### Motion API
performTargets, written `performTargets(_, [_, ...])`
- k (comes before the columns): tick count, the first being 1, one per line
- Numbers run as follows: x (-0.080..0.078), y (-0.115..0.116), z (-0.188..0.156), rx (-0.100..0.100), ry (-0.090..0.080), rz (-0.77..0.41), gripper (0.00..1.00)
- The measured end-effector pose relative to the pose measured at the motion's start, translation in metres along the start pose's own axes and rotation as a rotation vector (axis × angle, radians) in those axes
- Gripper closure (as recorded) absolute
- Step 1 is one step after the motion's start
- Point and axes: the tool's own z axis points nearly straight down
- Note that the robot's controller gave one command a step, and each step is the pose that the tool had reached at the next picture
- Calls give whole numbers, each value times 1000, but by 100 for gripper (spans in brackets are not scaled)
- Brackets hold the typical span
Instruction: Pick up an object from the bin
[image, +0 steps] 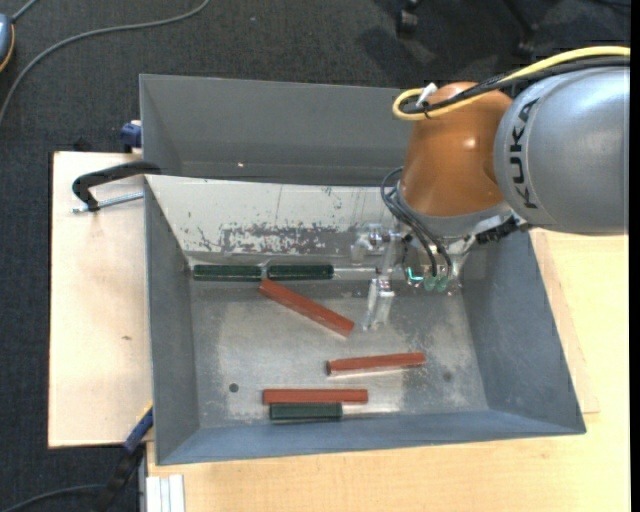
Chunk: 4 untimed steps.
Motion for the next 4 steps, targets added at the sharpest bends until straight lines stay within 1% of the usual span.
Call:
performTargets(1, [-3,44,83,-2,-16,29,0])
performTargets(2, [1,63,51,-3,-15,123,0])
performTargets(3, [6,72,52,-3,-10,373,0])
performTargets(4, [6,71,82,-4,-9,531,0])
